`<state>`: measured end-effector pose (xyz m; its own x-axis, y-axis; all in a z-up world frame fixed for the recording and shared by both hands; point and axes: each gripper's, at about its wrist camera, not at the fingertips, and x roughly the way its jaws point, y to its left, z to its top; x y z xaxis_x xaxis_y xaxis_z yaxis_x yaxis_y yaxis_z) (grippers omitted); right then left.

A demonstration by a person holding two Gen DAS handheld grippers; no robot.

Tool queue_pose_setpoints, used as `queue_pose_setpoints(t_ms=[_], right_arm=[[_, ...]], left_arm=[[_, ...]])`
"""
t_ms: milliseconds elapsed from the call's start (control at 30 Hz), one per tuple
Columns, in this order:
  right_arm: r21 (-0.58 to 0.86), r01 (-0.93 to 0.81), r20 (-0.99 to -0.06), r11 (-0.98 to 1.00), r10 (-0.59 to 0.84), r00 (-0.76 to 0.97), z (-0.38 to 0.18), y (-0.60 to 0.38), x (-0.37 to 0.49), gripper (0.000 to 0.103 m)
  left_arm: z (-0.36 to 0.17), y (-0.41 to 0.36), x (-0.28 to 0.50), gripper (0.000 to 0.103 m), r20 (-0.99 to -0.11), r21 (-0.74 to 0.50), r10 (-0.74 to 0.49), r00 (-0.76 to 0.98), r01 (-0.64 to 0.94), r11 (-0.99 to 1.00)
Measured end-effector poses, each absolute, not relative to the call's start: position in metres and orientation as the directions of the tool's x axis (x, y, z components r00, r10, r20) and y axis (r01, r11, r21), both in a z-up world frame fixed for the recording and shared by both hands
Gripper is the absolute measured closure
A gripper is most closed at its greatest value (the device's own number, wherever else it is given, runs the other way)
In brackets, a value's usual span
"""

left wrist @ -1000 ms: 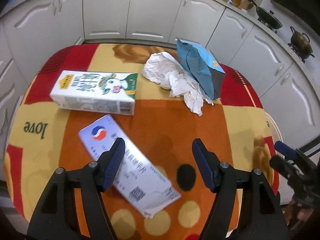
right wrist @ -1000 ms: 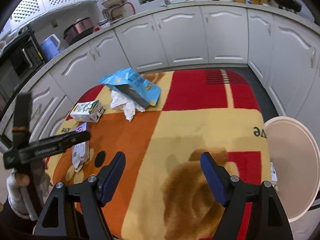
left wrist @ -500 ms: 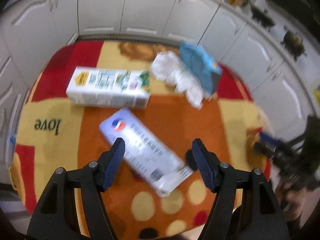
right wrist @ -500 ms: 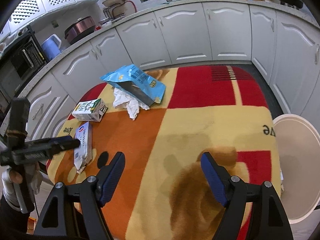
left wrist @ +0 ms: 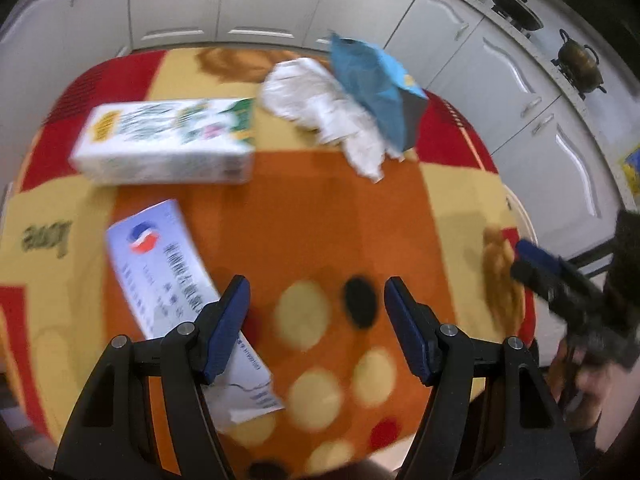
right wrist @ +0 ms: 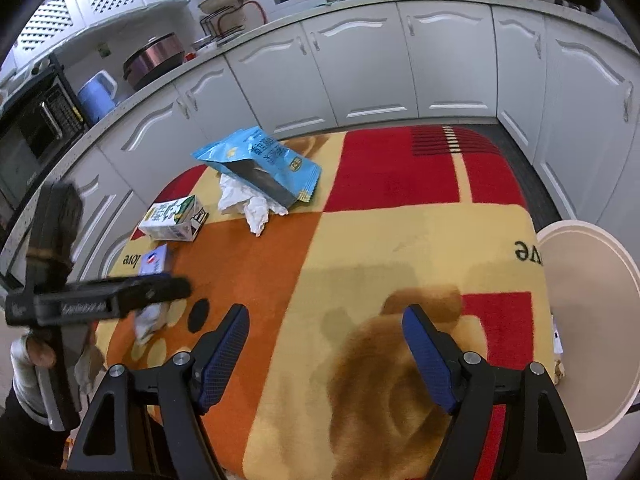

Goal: Collect trash
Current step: 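Grasp the white tablet box with the left gripper while the right gripper grasps the blue snack bag, then carry the tablet box and blue snack bag to the white bucket and release both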

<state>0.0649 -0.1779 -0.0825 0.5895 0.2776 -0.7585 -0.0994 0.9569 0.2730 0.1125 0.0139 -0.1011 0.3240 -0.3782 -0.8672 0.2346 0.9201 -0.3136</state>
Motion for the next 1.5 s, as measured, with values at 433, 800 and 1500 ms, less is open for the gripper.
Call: queue_pose_setpoints(t_ms=[433,800,1500], right_arm=[[0.183,-0.217,-0.741,0.959,0.279,0.610,-0.074,-0.131,0.095,0.016],[0.081,-0.328,-0.721,0.941,0.283,0.633,-0.070,-0.073,0.192,0.008],[0.317,-0.314,-0.606,0.895,0.446,0.659,-0.044,-0.152,0.113,0.084]], left_arm=[[-0.081,0.068,0.076,0.034,-0.845,-0.132,-0.181,0.504,0.131,0.983],[-0.124,0.069,0.102,0.034,-0.880,-0.081,-0.093,0.466,0.046,0.996],[-0.103,0.044,0.083,0.057,-0.832,-0.154,-0.206,0.515,0.142,0.978]])
